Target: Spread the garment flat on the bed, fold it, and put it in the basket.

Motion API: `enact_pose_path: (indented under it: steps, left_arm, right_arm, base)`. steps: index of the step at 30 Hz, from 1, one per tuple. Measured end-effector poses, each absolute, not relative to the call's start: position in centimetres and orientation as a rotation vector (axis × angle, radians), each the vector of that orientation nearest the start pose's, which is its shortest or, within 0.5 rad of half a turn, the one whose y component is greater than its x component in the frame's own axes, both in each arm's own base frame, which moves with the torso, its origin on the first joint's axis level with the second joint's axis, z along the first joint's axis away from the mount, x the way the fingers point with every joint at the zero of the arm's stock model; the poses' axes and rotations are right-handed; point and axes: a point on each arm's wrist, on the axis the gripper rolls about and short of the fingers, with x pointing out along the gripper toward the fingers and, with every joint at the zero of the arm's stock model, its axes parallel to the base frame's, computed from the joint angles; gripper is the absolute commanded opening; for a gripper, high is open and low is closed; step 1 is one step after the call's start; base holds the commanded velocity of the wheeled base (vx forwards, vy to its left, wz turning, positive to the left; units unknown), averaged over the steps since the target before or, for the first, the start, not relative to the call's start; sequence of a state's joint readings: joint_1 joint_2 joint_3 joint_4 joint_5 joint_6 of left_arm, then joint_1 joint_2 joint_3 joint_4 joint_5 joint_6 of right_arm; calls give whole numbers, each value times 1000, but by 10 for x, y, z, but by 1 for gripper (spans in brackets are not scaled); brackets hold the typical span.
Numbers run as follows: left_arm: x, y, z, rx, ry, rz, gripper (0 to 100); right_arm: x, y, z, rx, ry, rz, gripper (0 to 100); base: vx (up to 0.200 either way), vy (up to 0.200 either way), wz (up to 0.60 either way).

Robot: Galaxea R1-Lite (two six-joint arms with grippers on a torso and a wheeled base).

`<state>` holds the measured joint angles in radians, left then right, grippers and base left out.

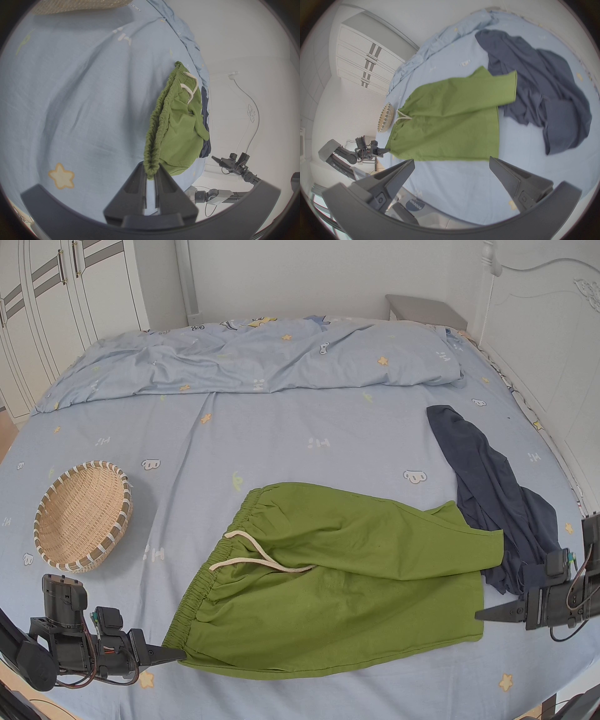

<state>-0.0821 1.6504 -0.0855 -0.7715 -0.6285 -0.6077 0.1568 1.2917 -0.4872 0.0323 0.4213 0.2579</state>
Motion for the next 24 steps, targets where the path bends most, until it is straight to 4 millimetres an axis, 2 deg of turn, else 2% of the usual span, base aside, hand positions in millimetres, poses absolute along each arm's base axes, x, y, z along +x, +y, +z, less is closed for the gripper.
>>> enact_pose_path:
  steps: [6,17,24]
  left_arm:
    - [162,-25,54,-768,953,-418,0]
    - [164,-20,56,-768,881,-405,0]
    - [167,-18,54,-765,851,-403,0]
  right_arm:
    - [150,27,119,410,1011,441,100]
    - [161,16,74,367,1120,447,100]
    - [176,14,64,380,1019,501,100]
  base:
    - [0,0,0]
    - [0,0,0]
    - [0,0,0]
